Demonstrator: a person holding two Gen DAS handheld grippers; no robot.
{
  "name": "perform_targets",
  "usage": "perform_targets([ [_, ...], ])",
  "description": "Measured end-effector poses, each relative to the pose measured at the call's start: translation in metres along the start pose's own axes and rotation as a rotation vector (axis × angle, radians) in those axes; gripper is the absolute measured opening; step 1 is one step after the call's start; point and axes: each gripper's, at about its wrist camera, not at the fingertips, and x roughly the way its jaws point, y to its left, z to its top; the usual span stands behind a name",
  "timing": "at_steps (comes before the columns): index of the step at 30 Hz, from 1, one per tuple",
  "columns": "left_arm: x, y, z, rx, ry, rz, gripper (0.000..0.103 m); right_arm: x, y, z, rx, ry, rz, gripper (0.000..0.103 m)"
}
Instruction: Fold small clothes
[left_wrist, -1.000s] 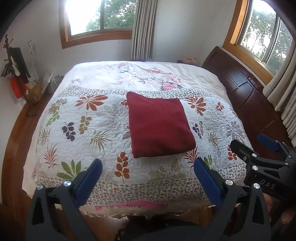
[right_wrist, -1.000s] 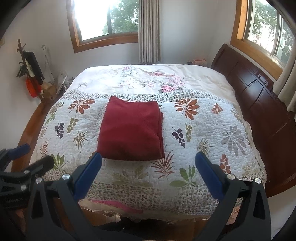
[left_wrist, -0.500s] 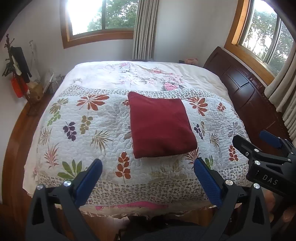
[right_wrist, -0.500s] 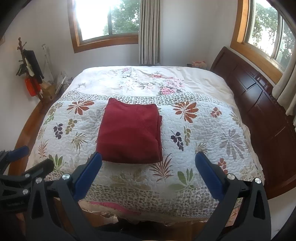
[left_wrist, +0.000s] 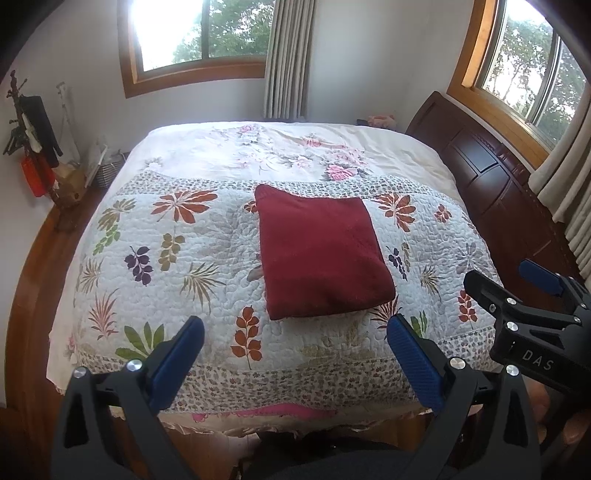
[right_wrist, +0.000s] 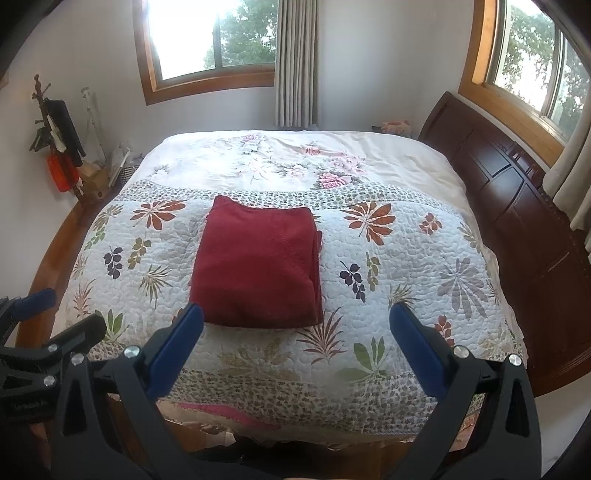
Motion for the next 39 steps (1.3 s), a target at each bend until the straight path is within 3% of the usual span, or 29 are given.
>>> perform_targets([
  [39, 0.0029, 0.0027, 0.0047, 0.013, 0.003, 0.003, 0.099, 0.0035, 0.0023, 0.0051, -0.001, 0.003, -0.008, 0.100],
])
